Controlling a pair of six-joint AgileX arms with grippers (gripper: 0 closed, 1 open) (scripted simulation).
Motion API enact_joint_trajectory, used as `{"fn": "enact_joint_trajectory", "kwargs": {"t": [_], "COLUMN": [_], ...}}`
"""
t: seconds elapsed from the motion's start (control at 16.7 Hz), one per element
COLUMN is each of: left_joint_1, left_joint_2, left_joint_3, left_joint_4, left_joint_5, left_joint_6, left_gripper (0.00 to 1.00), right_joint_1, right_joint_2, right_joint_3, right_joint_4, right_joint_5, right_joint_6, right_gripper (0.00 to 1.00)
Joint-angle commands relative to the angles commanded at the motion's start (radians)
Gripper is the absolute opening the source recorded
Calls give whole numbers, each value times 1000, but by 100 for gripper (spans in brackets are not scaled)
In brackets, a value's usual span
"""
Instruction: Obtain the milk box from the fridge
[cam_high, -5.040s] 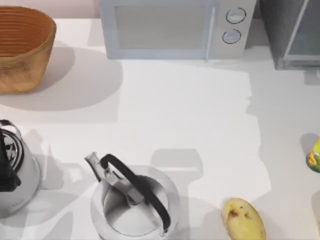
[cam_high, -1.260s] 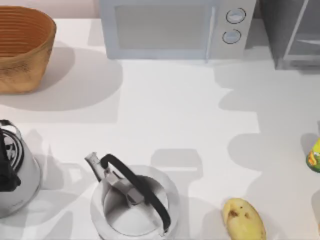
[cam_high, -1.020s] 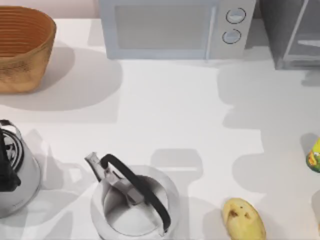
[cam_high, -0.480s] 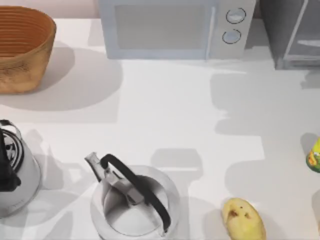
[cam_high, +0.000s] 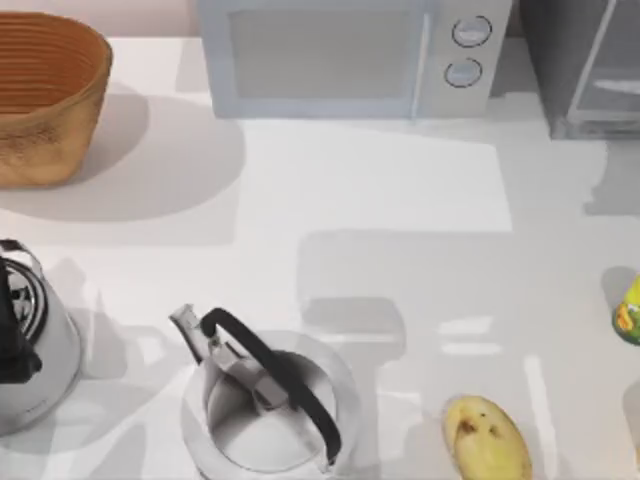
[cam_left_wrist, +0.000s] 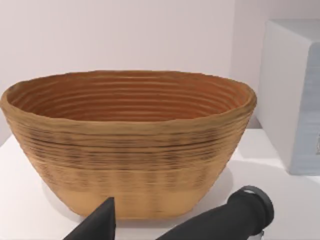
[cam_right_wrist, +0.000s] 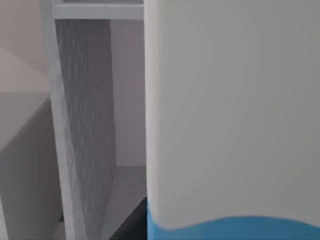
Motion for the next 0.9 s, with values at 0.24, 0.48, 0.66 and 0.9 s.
{"fn": "enact_joint_trajectory", "kwargs": {"t": [0.24, 0.48, 0.66, 0.9], "left_joint_1": [0, 0, 0, 0], "left_joint_2": [0, 0, 0, 0], "left_joint_3": [0, 0, 0, 0], "left_joint_4": [0, 0, 0, 0], "left_joint_5": [0, 0, 0, 0], "left_joint_6": [0, 0, 0, 0], "left_gripper": [100, 100, 100, 100], "right_joint_1": [48, 98, 131, 161], "right_joint_2": [-411, -810, -1049, -1227], "right_joint_3": [-177, -348, -449, -524], "right_joint_4": [-237, -470, -611, -720], "right_joint_5": [44, 88, 116, 140], "right_joint_6": [0, 0, -2, -6], "right_gripper": [0, 0, 0, 0]}}
